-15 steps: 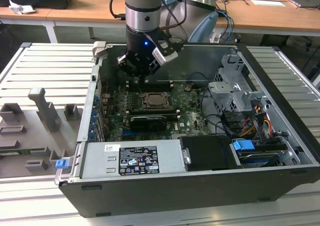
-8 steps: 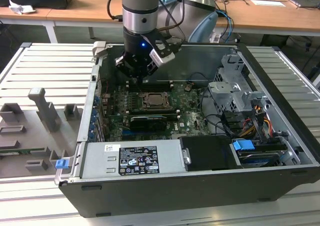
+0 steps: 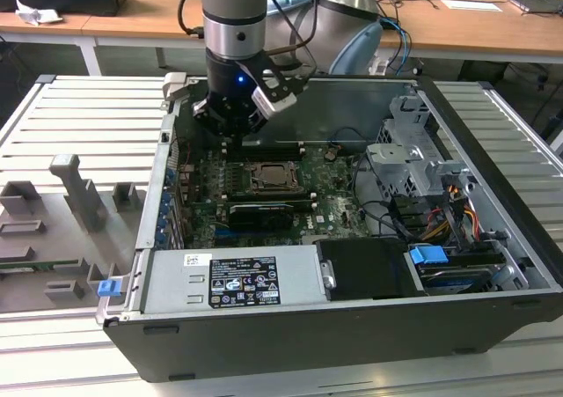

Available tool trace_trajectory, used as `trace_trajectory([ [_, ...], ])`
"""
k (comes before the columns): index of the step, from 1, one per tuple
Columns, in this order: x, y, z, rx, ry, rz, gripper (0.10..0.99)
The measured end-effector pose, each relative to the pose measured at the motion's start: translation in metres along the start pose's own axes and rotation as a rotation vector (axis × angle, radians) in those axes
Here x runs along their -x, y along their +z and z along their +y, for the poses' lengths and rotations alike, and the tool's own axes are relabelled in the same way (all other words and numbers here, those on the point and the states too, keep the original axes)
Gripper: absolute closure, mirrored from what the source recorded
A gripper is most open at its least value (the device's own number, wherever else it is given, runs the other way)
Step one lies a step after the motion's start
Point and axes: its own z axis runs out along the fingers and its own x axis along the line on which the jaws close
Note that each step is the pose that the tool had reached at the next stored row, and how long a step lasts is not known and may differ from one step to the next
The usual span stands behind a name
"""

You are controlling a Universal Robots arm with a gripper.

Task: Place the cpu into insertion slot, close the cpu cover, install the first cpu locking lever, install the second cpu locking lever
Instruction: 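Install the first cpu locking lever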

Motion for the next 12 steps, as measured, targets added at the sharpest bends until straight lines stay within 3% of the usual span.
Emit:
trace_trajectory([
  [3,-0.0055,0.0007,0.0029,0.004,0.0,-0.0009,0.98],
  [12,-0.0091,0.0039,0.0183,0.012,0.0,-0.0022,0.98],
])
